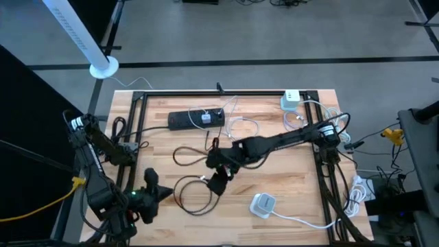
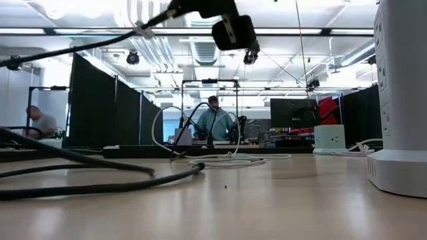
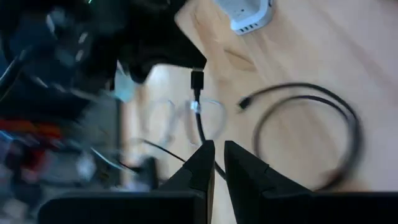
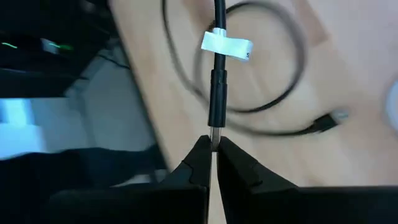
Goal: Insert USB
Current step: Insert black charger cable into the bottom white outlet extension
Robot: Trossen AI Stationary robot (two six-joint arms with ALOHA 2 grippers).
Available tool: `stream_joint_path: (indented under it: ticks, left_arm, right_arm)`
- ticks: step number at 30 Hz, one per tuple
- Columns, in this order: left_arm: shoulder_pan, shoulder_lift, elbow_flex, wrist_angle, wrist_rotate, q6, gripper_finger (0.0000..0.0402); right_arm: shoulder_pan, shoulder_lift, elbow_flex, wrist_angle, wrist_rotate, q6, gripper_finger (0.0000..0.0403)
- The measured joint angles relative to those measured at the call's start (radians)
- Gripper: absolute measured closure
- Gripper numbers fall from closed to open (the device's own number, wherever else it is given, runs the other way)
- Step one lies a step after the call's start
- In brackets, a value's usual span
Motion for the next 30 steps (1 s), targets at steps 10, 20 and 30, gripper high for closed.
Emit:
stream_joint_path:
  ticks: [10, 20, 30]
  left_arm:
    - [0.159, 0.011, 0.0, 0.157, -0.025, 0.326, 0.0319]
    - [0.249, -0.011, 0.0, 0.151, -0.143, 0.292, 0.0171]
    - [0.225, -0.024, 0.083, 0.147, -0.497, 0.518, 0.0148]
  right_arm:
    - [-0.087, -0.003, 0.068, 0.175, -0.162, 0.157, 0.0403]
    - [-0.12, -0.004, 0.142, 0.268, -0.16, 0.202, 0.0403]
    - [-0.145, -0.005, 0.191, 0.412, -0.173, 0.282, 0.0402]
